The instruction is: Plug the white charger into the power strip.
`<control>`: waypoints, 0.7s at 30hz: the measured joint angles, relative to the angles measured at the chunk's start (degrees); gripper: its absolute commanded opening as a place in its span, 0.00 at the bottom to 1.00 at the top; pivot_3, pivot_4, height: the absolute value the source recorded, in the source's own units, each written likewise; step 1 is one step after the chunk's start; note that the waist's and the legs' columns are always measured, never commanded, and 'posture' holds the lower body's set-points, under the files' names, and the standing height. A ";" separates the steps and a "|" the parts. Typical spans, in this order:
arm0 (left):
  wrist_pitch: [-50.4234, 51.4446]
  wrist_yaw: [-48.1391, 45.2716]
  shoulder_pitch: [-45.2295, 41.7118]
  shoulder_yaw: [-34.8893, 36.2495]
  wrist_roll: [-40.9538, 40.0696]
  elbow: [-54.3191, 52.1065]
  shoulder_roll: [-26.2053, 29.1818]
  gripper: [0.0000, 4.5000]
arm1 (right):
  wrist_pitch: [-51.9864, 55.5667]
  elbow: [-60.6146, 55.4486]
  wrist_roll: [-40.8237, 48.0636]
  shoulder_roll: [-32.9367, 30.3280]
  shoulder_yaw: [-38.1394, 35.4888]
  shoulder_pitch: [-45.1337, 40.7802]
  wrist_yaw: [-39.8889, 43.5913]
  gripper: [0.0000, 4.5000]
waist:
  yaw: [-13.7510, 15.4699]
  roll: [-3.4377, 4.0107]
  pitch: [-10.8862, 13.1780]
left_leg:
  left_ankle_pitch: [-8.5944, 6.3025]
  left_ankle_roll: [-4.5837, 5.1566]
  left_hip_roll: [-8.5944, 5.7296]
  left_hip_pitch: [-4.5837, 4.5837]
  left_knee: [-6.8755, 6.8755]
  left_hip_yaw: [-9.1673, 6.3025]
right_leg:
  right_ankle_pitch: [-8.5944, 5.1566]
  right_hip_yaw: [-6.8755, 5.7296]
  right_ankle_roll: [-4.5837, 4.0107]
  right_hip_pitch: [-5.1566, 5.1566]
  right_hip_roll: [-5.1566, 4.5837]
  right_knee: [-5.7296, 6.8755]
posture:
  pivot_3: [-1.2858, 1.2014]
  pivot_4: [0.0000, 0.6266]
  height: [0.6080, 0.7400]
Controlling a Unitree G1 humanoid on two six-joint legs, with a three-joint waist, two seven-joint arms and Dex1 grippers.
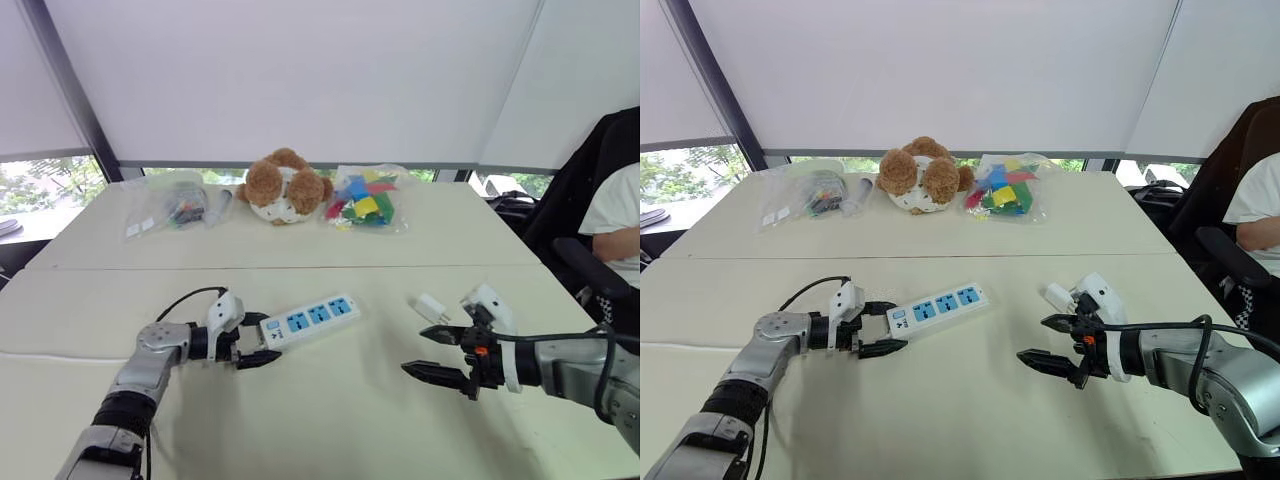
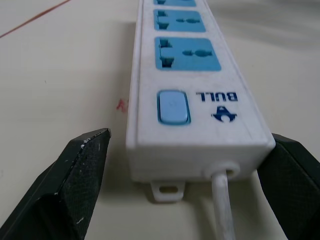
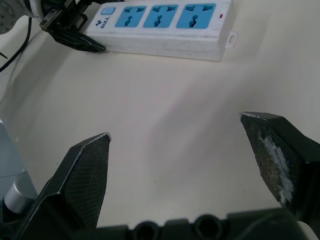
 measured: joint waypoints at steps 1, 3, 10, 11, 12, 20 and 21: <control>-0.21 -0.03 -0.27 0.02 0.01 0.36 -0.38 0.83 | -0.08 0.00 -0.18 0.00 0.12 0.03 0.02 1.00 | 0.02 0.00 0.00 | 0.00 0.00 0.00 -0.01 0.02 0.00 | 0.01 0.00 0.01 0.00 0.00 0.00 | 0.52 0.24 0.99; -0.55 -0.02 -0.93 0.20 -0.08 1.46 -0.79 0.67 | -0.10 0.04 -0.31 0.00 0.15 0.07 0.06 1.00 | 0.11 0.00 0.00 | 0.00 0.00 0.00 0.00 0.06 -0.01 | 0.01 -0.01 0.02 0.02 0.00 0.02 | 0.52 0.24 0.99; -1.47 -1.73 -2.31 -0.54 1.03 2.50 -0.89 0.67 | 3.24 1.11 -1.02 -0.89 0.11 -0.71 -2.88 1.00 | 0.86 0.01 -0.01 | 0.00 0.00 0.00 -0.05 0.17 -0.01 | 0.02 -0.01 0.02 0.01 0.00 0.03 | 0.52 0.24 0.99; -1.72 -2.34 -2.69 -1.08 1.24 2.50 -0.48 0.67 | 4.63 2.23 -0.95 -1.59 0.06 -1.73 -3.37 1.00 | 0.89 0.01 -0.01 | 0.00 0.00 0.00 -0.06 0.18 -0.01 | 0.01 0.00 0.00 0.01 -0.01 0.03 | 0.52 0.24 0.99; -2.24 -3.06 -3.06 -1.43 1.69 2.54 -0.10 0.67 | 5.62 3.67 -1.14 -2.62 -0.07 -3.06 -3.52 1.00 | 0.92 0.01 -0.01 | 0.00 0.00 0.00 -0.05 0.19 0.00 | 0.01 0.00 0.00 0.01 -0.01 0.02 | 0.52 0.24 0.99; -7.57 -12.12 -10.52 -5.89 4.77 8.05 1.70 0.67 | 0.67 34.21 -17.60 -15.11 17.50 -34.28 9.58 1.00 | 0.74 0.17 -0.04 | -0.05 0.08 0.01 -0.06 0.20 0.12 | -0.08 0.01 -0.17 -0.10 -0.03 0.00 | 0.52 0.24 0.99; -8.00 -12.74 -11.23 -6.27 5.13 8.68 1.13 0.67 | -0.66 39.05 -20.82 -13.97 22.15 -38.95 13.19 1.00 | 0.75 0.18 -0.05 | -0.06 0.11 0.01 -0.07 0.21 0.14 | -0.07 0.01 -0.16 -0.12 -0.03 0.01 | 0.52 0.24 0.99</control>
